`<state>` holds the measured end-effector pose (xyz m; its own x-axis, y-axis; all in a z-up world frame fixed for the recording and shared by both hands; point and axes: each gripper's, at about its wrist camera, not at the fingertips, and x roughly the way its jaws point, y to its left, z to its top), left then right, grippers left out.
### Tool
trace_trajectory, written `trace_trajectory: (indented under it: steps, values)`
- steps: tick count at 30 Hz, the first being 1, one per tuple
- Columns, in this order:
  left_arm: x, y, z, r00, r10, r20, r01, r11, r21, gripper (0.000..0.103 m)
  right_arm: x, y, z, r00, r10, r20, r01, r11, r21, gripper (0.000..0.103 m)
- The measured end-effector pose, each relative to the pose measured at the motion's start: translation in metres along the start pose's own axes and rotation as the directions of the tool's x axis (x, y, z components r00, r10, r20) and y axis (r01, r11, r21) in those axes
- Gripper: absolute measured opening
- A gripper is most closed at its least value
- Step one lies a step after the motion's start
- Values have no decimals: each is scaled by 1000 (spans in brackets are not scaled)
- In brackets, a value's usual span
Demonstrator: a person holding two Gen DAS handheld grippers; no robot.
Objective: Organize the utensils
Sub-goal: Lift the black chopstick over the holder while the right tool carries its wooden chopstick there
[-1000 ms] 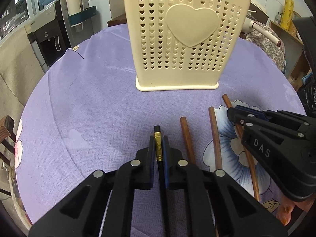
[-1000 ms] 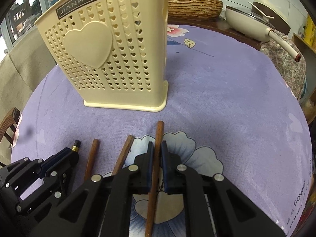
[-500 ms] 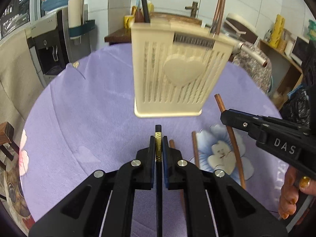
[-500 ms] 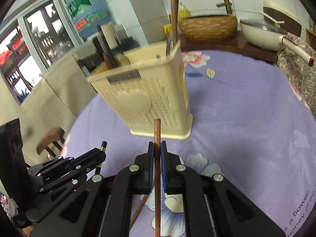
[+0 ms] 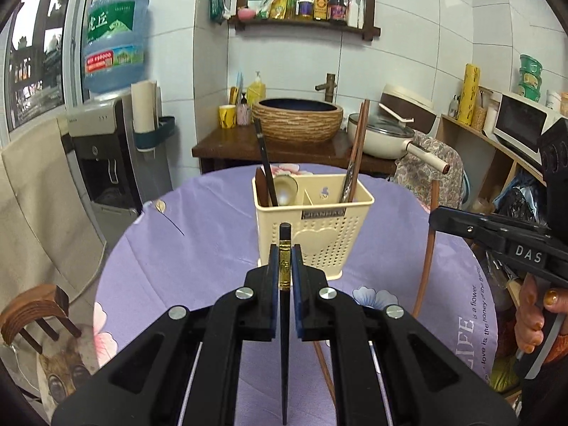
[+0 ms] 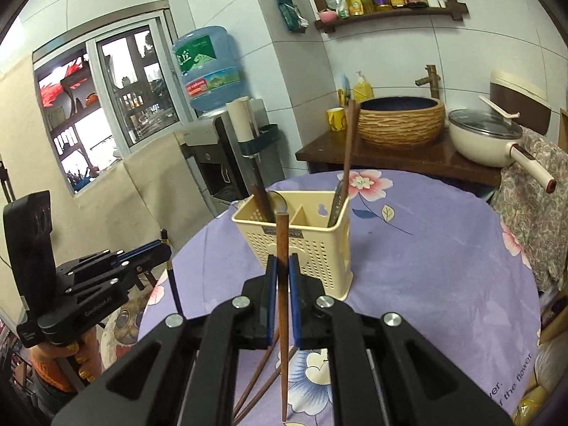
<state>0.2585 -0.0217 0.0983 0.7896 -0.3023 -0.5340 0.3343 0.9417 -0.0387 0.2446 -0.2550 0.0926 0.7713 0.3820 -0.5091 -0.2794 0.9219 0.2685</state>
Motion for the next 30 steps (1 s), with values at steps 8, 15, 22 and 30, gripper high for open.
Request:
trace_trajectory:
  steps: [8,15,22,30]
  values:
    - [-9,-5,9,1000,19,20,-20,999,29,7,-6,10,5,1000,-8,7,8,999,-44,7]
    - [-19,-4,19,999,12,51,-14,999,35,7,-14,17,22,999,19,41,-17,999,-51,7]
    - [-40,-4,58,993,-25,112,20,999,49,7,-21,27,61,993,42,111,-36,998,-55,7]
    - [-72,-12,134,978,-78,196,62,994,86,7,-30,37,133,976,17,217,-4,998,-60,7]
